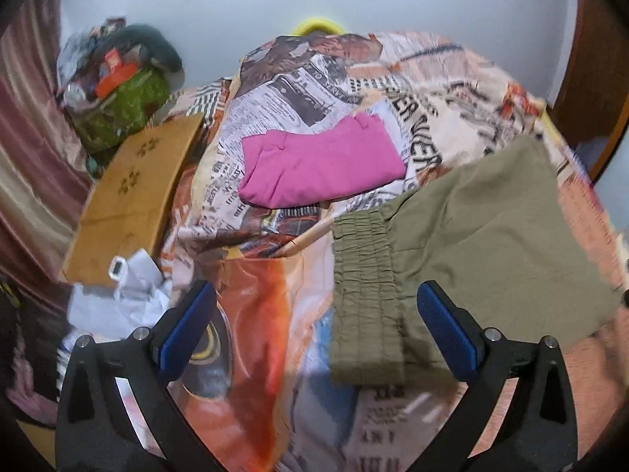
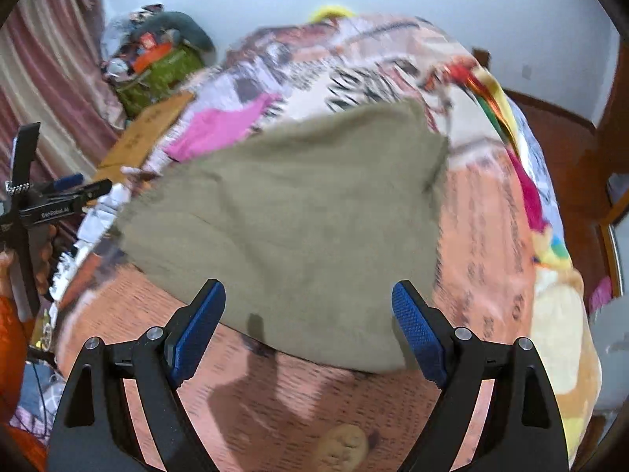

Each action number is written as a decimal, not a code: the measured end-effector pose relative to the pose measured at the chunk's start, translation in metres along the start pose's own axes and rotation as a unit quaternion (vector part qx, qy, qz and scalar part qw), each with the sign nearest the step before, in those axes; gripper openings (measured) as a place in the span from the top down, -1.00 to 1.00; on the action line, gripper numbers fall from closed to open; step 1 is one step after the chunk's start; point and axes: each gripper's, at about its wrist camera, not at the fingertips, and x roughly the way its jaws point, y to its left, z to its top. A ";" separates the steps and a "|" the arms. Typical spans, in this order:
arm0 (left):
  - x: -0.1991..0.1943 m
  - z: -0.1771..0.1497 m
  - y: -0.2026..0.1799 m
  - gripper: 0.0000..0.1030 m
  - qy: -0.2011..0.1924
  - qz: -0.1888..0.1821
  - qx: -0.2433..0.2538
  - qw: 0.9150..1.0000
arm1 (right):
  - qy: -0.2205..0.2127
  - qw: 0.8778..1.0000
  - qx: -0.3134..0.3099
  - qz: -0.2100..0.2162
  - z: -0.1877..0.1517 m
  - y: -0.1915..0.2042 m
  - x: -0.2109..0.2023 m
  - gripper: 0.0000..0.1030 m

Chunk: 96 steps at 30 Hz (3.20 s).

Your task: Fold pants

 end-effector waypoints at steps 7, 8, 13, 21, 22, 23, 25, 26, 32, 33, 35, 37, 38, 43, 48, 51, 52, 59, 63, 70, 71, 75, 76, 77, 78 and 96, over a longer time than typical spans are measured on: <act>-0.007 -0.019 0.006 -1.00 0.036 -0.091 -0.073 0.992 | -0.009 0.999 -0.031 0.029 0.017 0.038 0.024 -0.64; -0.005 -0.022 0.003 -1.00 0.042 -0.094 -0.070 0.992 | -0.003 0.999 -0.030 0.034 0.018 0.040 0.031 -0.64; 0.009 -0.038 -0.011 -1.00 0.086 -0.113 -0.059 0.988 | 0.047 0.998 -0.023 0.042 0.014 0.047 0.067 -0.64; 0.038 -0.055 -0.015 -1.00 0.164 -0.197 -0.124 0.959 | 0.075 0.995 -0.054 0.045 0.002 0.054 0.078 -0.73; 0.042 -0.055 -0.016 -1.00 0.171 -0.204 -0.130 0.955 | 0.075 0.995 -0.052 0.047 0.001 0.054 0.078 -0.74; 0.046 -0.056 -0.017 -1.00 0.179 -0.213 -0.137 0.951 | 0.075 0.995 -0.051 0.048 0.001 0.053 0.078 -0.74; 0.051 -0.057 -0.019 -1.00 0.186 -0.221 -0.150 0.946 | 0.075 0.995 -0.050 0.050 0.001 0.053 0.079 -0.75; 0.052 -0.056 -0.020 -1.00 0.185 -0.224 -0.152 0.945 | 0.075 0.995 -0.049 0.051 0.000 0.053 0.079 -0.75; 0.069 -0.046 -0.022 -1.00 0.204 -0.273 -0.202 0.918 | 0.075 0.994 -0.050 0.054 0.001 0.054 0.082 -0.79; 0.070 -0.044 -0.020 -1.00 0.205 -0.280 -0.211 0.914 | 0.075 0.994 -0.049 0.054 0.001 0.054 0.082 -0.79; 0.076 -0.042 -0.016 -1.00 0.207 -0.296 -0.236 0.902 | 0.075 0.994 -0.048 0.056 0.001 0.054 0.082 -0.80; 0.083 -0.039 -0.012 -1.00 0.202 -0.308 -0.253 0.895 | 0.075 0.994 -0.048 0.058 0.000 0.054 0.083 -0.82; 0.088 -0.039 -0.009 -1.00 0.195 -0.315 -0.262 0.892 | 0.076 0.994 -0.049 0.058 0.000 0.055 0.083 -0.83; 0.099 -0.036 0.003 -1.00 0.186 -0.311 -0.293 0.885 | 0.080 0.994 -0.060 0.054 0.000 0.058 0.085 -0.88; 0.100 -0.032 0.005 -0.62 0.171 -0.271 -0.277 0.906 | 0.081 0.993 -0.058 0.059 0.000 0.057 0.086 -0.89; 0.100 -0.028 0.000 -0.32 0.169 -0.235 -0.230 0.929 | 0.081 0.993 -0.058 0.059 0.000 0.057 0.086 -0.89; 0.100 -0.028 -0.001 -0.25 0.165 -0.235 -0.226 0.931 | 0.081 0.993 -0.058 0.059 0.000 0.057 0.086 -0.89; 0.087 -0.022 -0.002 0.23 0.127 -0.203 -0.193 0.951 | 0.080 0.993 -0.057 0.061 0.000 0.057 0.087 -0.89; 0.069 -0.017 -0.017 0.33 0.093 -0.157 -0.146 0.972 | 0.079 0.993 -0.055 0.066 0.001 0.056 0.084 -0.89; 0.031 -0.026 -0.011 0.37 0.063 -0.113 -0.124 0.984 | 0.062 0.994 -0.010 0.094 0.003 0.038 0.061 -0.84; 0.027 -0.026 -0.010 0.38 0.057 -0.105 -0.119 0.986 | 0.056 0.994 -0.006 0.091 0.003 0.034 0.056 -0.84; 0.001 -0.030 -0.003 0.39 0.023 -0.072 -0.100 0.992 | 0.037 0.996 0.025 0.071 -0.001 0.013 0.042 -0.84; -0.005 -0.030 -0.002 0.40 0.012 -0.061 -0.094 0.994 | 0.032 0.997 0.035 0.058 -0.003 0.006 0.039 -0.84; -0.010 -0.029 -0.003 0.40 0.004 -0.053 -0.089 0.995 | 0.028 0.998 0.042 0.043 -0.005 0.001 0.037 -0.84; -0.015 -0.029 -0.004 0.41 -0.007 -0.043 -0.081 0.996 | 0.026 0.998 0.046 0.033 -0.007 -0.003 0.035 -0.84; -0.070 0.010 -0.063 0.49 -0.106 -0.063 0.015 0.992 | 0.070 0.997 0.032 0.017 -0.028 -0.004 0.059 -0.89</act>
